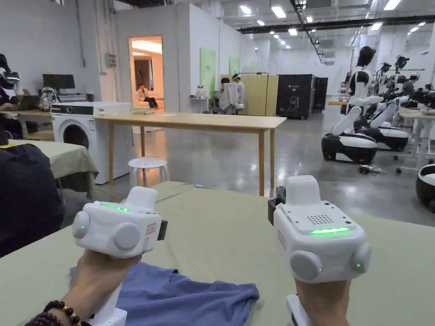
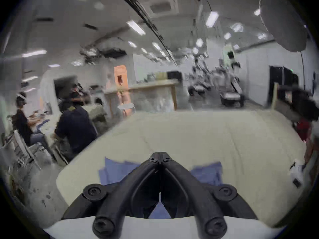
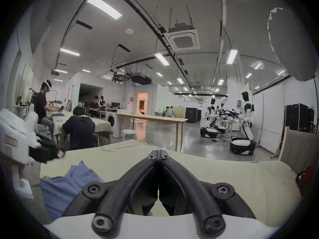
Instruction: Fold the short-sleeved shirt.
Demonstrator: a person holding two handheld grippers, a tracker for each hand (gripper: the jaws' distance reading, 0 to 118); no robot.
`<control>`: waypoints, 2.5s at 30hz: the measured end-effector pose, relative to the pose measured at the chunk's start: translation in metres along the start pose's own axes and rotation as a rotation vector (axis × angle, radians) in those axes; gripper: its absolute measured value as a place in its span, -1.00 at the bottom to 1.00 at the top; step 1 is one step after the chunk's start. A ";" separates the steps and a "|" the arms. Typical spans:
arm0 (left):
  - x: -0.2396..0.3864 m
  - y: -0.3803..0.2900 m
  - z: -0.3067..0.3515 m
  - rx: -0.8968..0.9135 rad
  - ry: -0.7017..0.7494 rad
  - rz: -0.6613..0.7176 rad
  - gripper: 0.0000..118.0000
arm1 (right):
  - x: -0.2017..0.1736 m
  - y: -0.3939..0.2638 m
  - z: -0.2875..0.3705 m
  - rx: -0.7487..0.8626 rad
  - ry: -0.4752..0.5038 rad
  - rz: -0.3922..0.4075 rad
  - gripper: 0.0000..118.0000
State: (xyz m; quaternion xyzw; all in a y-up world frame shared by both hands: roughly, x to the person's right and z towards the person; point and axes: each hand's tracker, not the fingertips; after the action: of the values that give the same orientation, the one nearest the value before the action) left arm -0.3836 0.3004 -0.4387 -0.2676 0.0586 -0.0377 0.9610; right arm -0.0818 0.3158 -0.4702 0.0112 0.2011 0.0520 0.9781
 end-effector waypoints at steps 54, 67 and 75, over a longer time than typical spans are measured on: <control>0.106 -0.020 -0.121 -0.098 -0.287 -0.117 -1.00 | 0.079 -0.042 0.066 -0.103 0.036 0.056 -1.00; 0.432 0.096 -0.088 0.093 -0.775 -0.351 -1.00 | 0.210 -0.019 0.178 -0.067 -0.280 0.115 -1.00; 0.560 0.041 -0.100 -0.012 -0.922 -0.412 -1.00 | 0.274 -0.026 0.221 -0.081 -0.426 0.097 -1.00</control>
State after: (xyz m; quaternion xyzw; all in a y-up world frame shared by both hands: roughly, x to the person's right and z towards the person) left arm 0.1592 0.2259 -0.5970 -0.2681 -0.4259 -0.1039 0.8579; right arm 0.2580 0.3192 -0.3759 -0.0077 -0.0129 0.1033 0.9945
